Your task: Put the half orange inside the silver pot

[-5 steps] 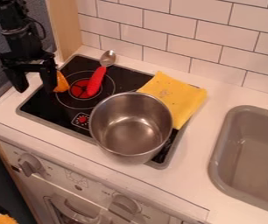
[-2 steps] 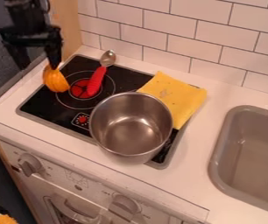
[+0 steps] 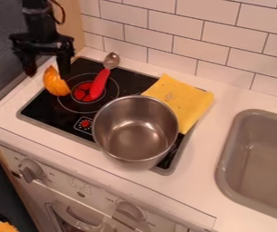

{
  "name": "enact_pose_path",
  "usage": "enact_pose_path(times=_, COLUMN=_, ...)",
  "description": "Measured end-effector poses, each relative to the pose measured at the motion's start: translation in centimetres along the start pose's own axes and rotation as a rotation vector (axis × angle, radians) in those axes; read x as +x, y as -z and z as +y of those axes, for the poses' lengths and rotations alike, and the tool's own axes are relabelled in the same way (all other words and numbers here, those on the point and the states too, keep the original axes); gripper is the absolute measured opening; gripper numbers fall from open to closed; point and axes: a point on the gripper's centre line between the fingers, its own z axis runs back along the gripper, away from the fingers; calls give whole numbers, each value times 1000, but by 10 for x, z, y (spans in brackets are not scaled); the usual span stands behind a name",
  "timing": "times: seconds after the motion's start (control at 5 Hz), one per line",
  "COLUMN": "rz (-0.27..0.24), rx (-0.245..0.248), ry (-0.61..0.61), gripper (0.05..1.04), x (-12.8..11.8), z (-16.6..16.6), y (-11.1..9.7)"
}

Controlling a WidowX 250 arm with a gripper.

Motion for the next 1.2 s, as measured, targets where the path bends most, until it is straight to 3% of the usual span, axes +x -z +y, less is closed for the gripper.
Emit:
enact_pose_path(times=0.2, rz=26, rx=20, ry=0, gripper=942, x=3, z=-4, y=10)
enact_pose_path(times=0.4, rz=8, rx=14, ry=17, gripper=659, x=5, z=-8, y=10)
enact_pose_path(times=0.6, rz=9, rx=9, ry=64, gripper=569, x=2, z=-21, y=7)
enact_pose_path(times=0.8, rz=-41, rx=17, ry=137, gripper=569, x=-3, z=-39, y=-16)
enact_pose_path(times=1.0, rz=-167, rx=30, ry=265, gripper=569, x=-20, z=-73, y=-64)
enact_pose_path(times=1.2, rz=-243, rx=17, ry=445, gripper=568, x=-47, z=-121, y=-85)
